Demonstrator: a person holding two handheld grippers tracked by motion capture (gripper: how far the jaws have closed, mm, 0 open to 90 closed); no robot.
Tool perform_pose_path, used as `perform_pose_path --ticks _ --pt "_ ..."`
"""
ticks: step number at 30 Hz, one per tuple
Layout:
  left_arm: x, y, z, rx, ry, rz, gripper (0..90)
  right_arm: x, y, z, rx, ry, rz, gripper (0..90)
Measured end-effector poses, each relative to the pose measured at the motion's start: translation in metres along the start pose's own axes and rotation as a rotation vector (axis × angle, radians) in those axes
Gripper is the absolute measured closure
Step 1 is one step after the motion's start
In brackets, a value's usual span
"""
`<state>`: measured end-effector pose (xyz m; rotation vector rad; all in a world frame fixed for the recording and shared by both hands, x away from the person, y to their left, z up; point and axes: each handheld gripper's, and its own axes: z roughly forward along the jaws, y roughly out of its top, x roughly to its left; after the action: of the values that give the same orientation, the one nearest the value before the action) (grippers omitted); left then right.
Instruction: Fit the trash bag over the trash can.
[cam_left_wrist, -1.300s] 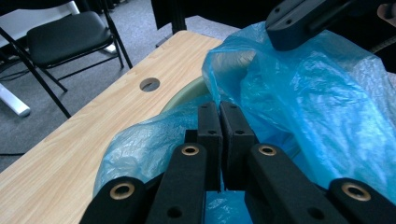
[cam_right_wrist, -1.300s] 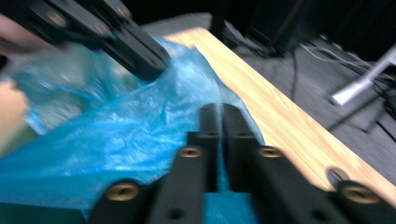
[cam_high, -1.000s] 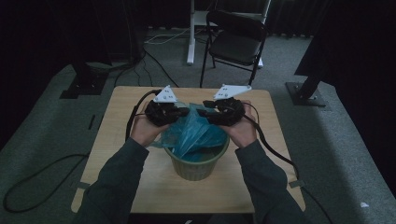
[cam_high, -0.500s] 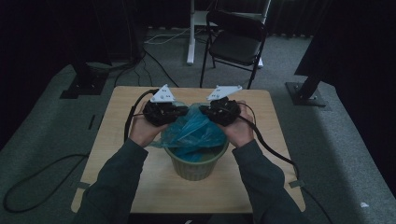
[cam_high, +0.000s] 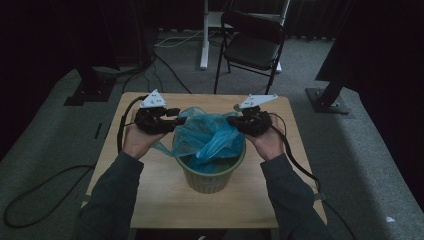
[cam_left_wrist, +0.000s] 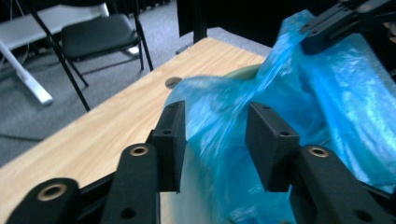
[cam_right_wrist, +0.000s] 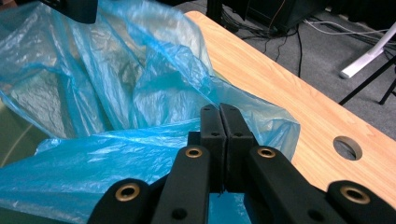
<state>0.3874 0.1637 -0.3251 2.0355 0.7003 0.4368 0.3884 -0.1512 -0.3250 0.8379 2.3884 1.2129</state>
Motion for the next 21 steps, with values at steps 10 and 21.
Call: perform_pose_path --ticks 10,21 --pt "0.015 -0.008 0.016 0.050 0.057 -0.057 62.5 -0.011 -0.008 0.006 0.019 0.006 0.012 88.6" --pt "0.030 -0.013 0.039 0.096 0.081 -0.099 87.7 -0.033 -0.015 0.024 0.041 0.019 0.080 88.3"
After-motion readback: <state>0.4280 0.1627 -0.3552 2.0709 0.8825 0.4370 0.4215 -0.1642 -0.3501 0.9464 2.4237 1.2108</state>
